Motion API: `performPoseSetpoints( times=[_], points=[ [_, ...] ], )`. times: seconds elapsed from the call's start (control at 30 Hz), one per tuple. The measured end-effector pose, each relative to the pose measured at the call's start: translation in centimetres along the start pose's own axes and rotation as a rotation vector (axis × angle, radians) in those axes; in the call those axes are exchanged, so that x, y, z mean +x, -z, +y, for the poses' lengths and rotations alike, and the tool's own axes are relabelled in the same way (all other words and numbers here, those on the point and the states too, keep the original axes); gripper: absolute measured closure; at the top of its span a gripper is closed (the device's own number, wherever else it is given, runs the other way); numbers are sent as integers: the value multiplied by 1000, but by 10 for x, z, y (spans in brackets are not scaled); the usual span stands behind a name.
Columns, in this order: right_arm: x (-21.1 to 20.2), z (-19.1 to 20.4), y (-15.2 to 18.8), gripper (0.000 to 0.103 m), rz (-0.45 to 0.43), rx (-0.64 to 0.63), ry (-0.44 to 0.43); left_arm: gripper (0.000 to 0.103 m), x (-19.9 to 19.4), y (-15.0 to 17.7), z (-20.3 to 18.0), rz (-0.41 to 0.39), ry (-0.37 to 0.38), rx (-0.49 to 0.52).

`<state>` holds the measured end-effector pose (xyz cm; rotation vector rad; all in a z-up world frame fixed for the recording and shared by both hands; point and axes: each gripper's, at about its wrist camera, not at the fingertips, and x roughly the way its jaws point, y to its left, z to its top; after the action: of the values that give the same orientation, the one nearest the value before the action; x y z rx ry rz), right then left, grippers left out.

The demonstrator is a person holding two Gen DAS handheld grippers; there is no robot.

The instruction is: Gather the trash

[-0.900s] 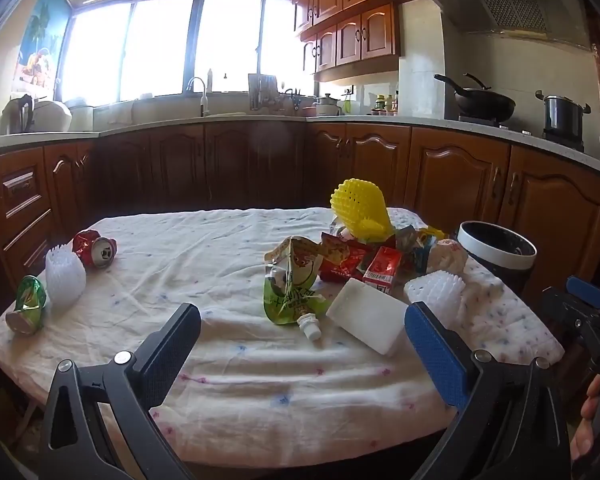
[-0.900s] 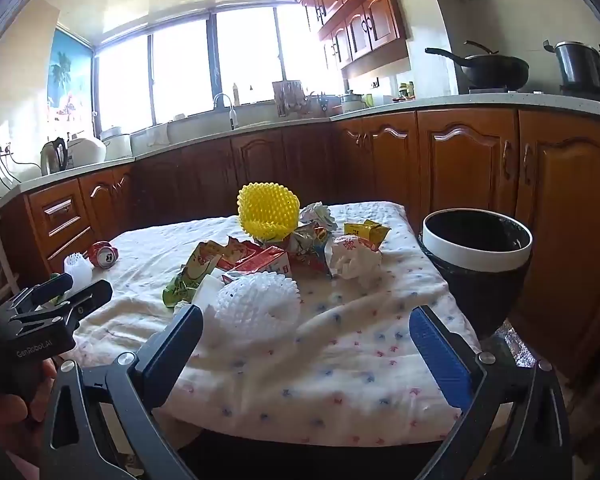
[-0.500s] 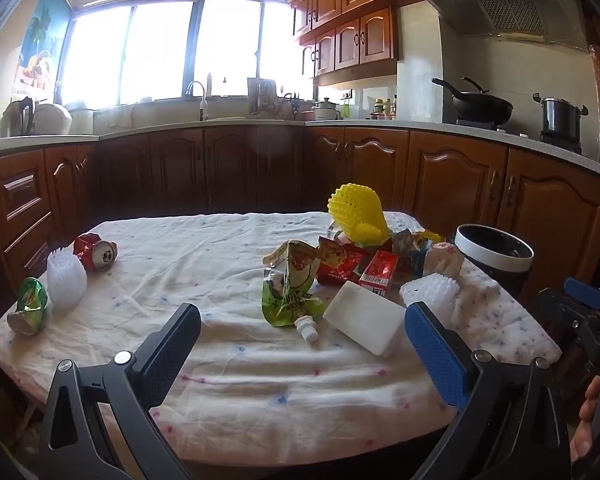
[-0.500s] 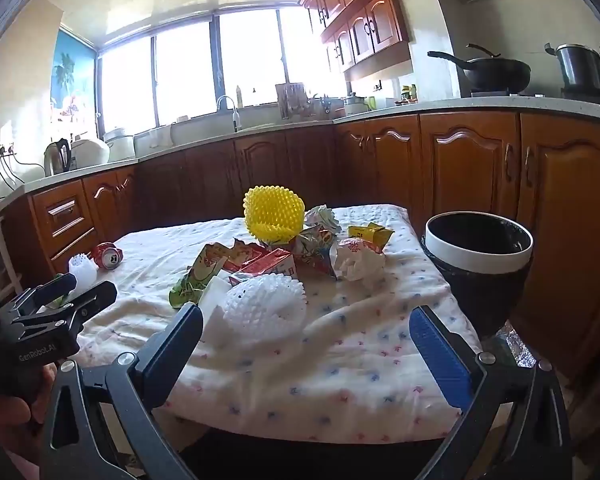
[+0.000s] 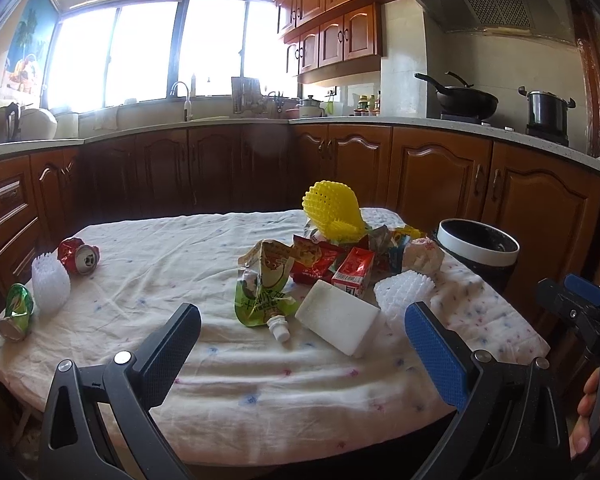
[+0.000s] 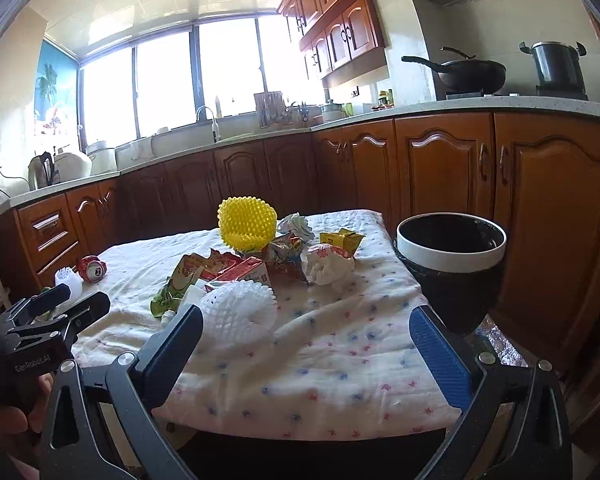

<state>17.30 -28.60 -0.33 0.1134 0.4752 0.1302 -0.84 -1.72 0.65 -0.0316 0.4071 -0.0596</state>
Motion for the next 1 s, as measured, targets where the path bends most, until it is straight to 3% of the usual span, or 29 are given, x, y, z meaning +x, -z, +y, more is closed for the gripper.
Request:
performPoseSetpoints(
  times=[1.0],
  points=[
    [0, 0, 1, 0, -6, 7, -7, 1, -3, 1, -1, -5, 3, -3]
  ],
)
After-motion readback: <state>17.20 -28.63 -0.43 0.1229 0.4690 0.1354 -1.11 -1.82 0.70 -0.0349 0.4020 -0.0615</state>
